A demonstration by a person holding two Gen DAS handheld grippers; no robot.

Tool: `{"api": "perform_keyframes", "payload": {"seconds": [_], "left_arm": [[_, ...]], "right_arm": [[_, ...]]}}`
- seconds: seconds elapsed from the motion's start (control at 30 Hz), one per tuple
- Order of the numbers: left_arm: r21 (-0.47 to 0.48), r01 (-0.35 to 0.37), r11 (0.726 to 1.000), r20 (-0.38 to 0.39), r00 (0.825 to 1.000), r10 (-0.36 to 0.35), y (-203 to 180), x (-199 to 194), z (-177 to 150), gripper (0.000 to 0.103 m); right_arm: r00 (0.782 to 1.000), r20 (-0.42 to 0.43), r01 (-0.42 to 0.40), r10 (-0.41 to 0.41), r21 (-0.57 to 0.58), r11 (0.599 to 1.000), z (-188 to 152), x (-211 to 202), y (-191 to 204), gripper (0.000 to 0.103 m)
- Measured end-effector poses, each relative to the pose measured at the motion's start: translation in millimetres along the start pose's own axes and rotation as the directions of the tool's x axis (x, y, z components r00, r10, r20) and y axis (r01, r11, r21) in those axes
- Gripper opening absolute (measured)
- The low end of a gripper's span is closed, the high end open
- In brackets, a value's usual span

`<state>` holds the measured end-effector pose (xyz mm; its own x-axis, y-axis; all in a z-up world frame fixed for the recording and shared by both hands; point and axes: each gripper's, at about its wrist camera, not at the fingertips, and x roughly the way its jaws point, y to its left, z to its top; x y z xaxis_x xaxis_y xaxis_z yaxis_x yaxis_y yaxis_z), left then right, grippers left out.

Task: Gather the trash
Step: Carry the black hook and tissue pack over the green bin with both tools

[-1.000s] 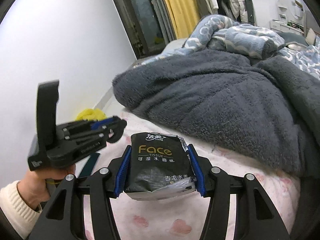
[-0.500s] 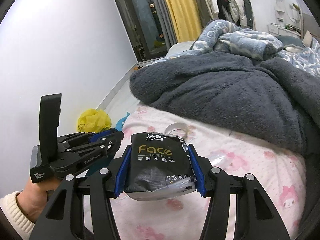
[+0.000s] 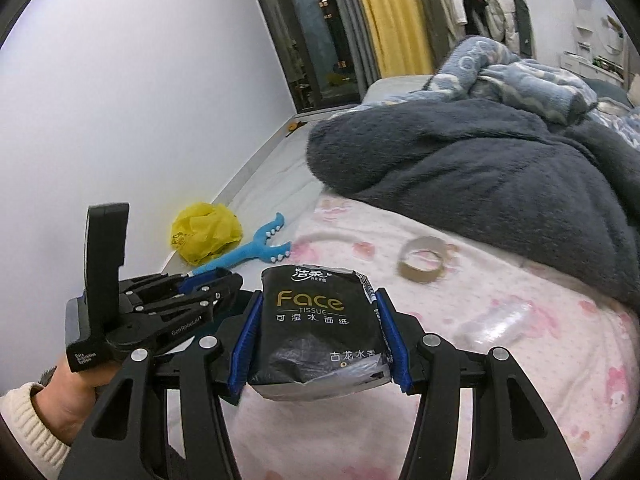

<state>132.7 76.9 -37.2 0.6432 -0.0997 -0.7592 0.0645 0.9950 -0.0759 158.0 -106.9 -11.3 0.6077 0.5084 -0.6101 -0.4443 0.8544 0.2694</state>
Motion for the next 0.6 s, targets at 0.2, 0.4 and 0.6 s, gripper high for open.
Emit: {"api": "perform_keyframes", "payload": {"seconds": [0.2, 0.4, 0.6], "left_arm": [[-0.050, -0.012, 0.999, -0.017, 1.000, 0.011, 33.9, -0.3, -7.9, 0.022], [-0.085, -0.037, 0.996, -0.042, 0.999, 0.033, 66.2, 4.7, -20.2, 0.022], [-0.140, -0.061, 0.988, -0.095, 0.994, 0.048, 102.6, 17.2, -36.6, 0.022]], "right_arm": [[0.999, -0.008, -0.037, 0.037, -0.030, 0.999, 7.1, 19.3, 27.0, 0.055], [0.997, -0.028, -0.068, 0.066, -0.076, 0.995, 10.1, 41.9, 56.8, 0.055], [0.994, -0.059, -0.094, 0.089, -0.099, 0.991, 10.5, 66.0, 81.5, 0.055]]}}
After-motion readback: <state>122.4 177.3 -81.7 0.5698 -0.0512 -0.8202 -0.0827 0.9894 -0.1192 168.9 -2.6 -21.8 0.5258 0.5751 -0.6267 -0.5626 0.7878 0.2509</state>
